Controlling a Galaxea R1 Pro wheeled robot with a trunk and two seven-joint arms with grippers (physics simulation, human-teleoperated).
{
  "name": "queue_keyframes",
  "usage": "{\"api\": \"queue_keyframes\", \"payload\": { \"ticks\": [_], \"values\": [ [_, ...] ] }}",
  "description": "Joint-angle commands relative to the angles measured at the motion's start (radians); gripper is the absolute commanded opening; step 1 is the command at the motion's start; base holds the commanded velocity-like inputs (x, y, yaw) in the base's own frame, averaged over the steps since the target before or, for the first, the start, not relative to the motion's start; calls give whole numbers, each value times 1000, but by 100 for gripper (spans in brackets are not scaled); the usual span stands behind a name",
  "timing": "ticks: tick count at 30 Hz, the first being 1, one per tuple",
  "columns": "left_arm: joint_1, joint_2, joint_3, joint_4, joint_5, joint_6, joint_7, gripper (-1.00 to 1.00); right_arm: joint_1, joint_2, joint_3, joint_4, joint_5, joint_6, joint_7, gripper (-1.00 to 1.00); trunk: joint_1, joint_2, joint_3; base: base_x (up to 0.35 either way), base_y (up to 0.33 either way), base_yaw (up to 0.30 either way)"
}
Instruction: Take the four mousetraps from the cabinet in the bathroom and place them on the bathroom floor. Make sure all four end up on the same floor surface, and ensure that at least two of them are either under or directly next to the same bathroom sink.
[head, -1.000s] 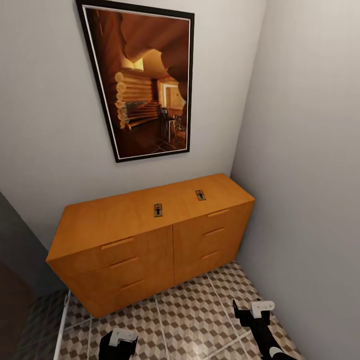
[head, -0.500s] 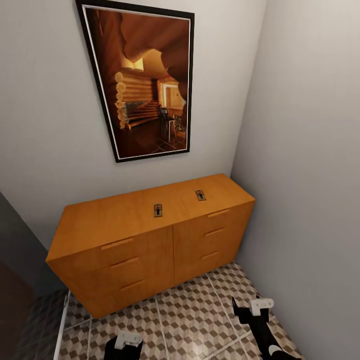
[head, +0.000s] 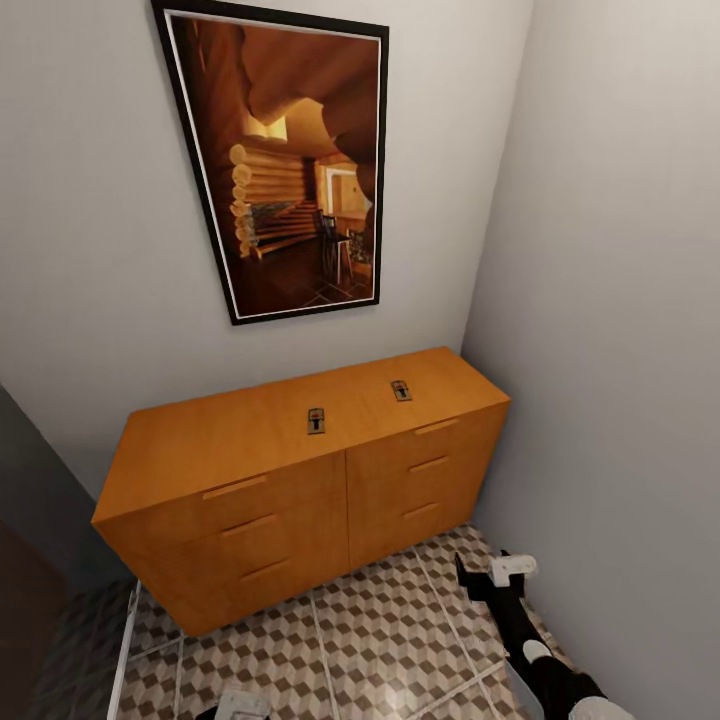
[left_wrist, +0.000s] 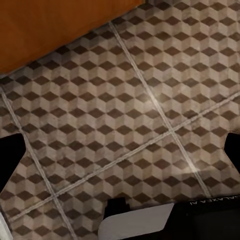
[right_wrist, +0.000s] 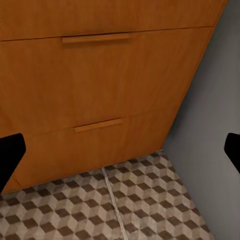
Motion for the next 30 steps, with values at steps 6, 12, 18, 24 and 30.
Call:
{"api": "queue_keyframes", "payload": {
  "ticks": [6,12,18,24,30],
  "values": [
    [41,9,-9,5,9,-6,-2,100,-1,-3,10,-191,-5,173,-5,100,1,-2,-2,0,0,0],
    [65,20,-8,5,9,-7,-3,100,-1,-5,11,-371,-6,308,-5,100,1,-2,-2,0,0,0],
    [71,26,-8,4,9,-9,-2,100,1,-6,11,-559,-7,430,-5,100,1,-2,-2,0,0,0],
    [72,30,-8,3,9,-9,-2,100,38,-6,11,-815,-7,654,-6,100,1,-2,-2,0,0,0],
    [72,30,-8,3,9,-9,-2,100,71,-6,11,-1083,-5,896,-7,100,1,-2,-2,0,0,0]
  ]
}}
